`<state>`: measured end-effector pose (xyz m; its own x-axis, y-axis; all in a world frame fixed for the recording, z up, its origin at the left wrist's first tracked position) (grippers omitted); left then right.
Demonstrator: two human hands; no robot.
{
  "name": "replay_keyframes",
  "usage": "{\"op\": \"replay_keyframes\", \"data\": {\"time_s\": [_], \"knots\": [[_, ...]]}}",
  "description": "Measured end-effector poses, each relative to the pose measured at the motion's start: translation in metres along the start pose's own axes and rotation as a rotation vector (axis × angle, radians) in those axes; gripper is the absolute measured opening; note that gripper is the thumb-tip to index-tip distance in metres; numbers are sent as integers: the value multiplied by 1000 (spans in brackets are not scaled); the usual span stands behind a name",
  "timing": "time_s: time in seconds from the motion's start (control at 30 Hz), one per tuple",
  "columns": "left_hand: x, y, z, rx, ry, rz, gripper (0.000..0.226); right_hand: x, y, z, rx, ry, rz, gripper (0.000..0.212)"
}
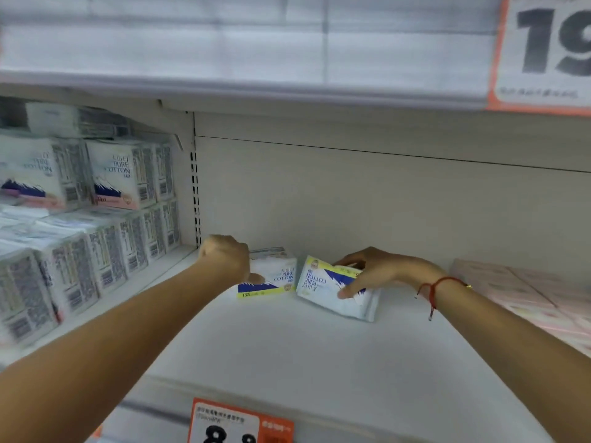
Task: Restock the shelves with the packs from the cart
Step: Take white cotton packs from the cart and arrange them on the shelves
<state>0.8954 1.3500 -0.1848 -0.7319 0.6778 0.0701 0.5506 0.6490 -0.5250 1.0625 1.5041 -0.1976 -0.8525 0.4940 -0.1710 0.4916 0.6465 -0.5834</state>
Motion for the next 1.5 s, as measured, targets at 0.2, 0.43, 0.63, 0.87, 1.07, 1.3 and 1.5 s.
{"op": "replay_keyframes", "data": {"time_s": [0.2,0.43,0.63,0.87,1.07,1.3,1.5], "knots": [[3,0,-3,-22,208,112,53,3,-8,7,-366,266,-135,67],[16,9,-5,-28,294,213,62,27,0,6,-404,188,-35,83],[25,12,0,-89,277,219,61,5,-22,-45,-334,152,-8,99],[28,12,1,-84,273,225,59,9,-77,-25,-519,-55,-132,71],[25,13,0,-49,328,226,59,20,-50,-26,-386,432,-112,85],[33,21,-8,-32,378,295,52,28,-16,-17,-497,451,-105,27],[49,41,-11,-246,415,294,50,39,-9,-34,-378,398,-144,32]]}}
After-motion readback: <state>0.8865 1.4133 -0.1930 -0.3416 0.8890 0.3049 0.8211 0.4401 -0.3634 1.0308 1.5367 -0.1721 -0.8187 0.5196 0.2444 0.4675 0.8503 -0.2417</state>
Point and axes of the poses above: each hand's wrist, its own x-axis towards the middle knuckle, its own z-axis out of the palm, y = z × x, the point moved 9 cm from there along x, towards the middle knuckle, and after that the axes turned 11 degrees about x, right-handed, at the moved point
